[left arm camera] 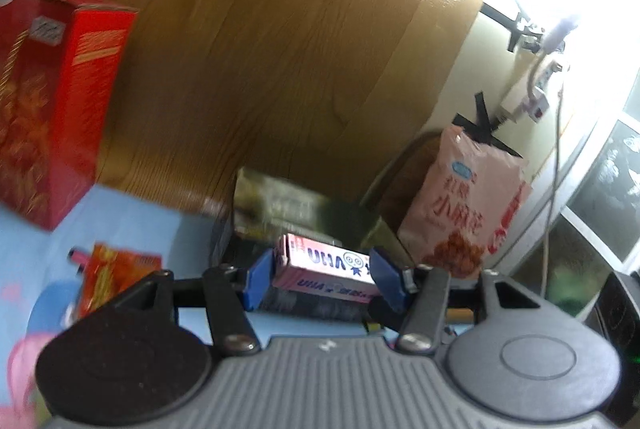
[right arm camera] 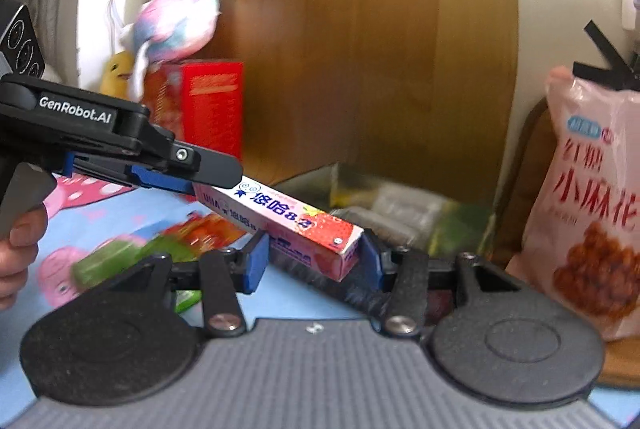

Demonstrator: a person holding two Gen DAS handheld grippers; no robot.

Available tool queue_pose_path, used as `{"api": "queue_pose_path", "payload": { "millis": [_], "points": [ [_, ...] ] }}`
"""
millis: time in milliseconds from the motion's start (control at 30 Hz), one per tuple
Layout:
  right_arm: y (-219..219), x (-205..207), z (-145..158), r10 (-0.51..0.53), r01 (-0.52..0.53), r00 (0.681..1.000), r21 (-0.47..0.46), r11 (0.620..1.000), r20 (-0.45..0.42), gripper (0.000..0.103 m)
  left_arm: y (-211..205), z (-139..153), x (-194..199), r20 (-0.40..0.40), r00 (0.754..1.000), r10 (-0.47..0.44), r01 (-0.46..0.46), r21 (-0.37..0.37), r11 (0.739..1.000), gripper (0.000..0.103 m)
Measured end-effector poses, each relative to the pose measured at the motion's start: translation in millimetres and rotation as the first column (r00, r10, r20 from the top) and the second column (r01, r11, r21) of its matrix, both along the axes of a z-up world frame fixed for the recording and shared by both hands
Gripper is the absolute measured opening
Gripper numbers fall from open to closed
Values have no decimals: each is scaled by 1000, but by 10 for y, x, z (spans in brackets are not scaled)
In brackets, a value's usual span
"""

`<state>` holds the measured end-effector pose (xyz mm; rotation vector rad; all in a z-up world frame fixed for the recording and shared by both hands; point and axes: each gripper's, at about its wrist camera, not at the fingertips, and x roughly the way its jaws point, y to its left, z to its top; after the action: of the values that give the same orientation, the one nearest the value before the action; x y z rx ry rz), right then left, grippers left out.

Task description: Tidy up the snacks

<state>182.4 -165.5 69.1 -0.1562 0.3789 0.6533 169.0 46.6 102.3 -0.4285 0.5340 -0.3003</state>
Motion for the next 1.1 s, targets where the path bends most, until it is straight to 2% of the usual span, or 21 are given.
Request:
{"api": "queue_pose_path", "payload": {
  "millis": [167,367,433,467,600,700,833,1100],
  "points": [
    [-9,361,2,-38,38,999,-11,999,34,52,-81,-14,427,-2,1000,8,-8,15,1000,53],
    [-17,680,-145,-78,79,997,-30,996,24,52,-189,-244,828,-50,998,31,-29,34,999,54],
    [-18,744,-212,-91,92,996,-33,995,10,58,-197,-334,888,-85,996,20,-18,15,1000,55],
    [-36,747,-227,-109,109,994,-17,994,11,65,-198,-361,887,-90,996,13,-12,6,1000,57],
    [-115,653,-214,-114,113,993,47,992,11,67,-186,-326,751,-59,998,12,-11,26,1000,57],
    [-135,554,-214,-107,106,994,57,993,7,67,-39,-238,537,-37,999,5,-6,-19,1000,57],
    [-104,339,-191,-72,73,997,82,994,-16,68,205,-166,100,-13,999,47,-47,-49,998,57],
    [146,-212,-152,82,-81,996,39,996,-44,70,636,-406,-771,-49,988,144,-145,-21,989,60]
  ]
}}
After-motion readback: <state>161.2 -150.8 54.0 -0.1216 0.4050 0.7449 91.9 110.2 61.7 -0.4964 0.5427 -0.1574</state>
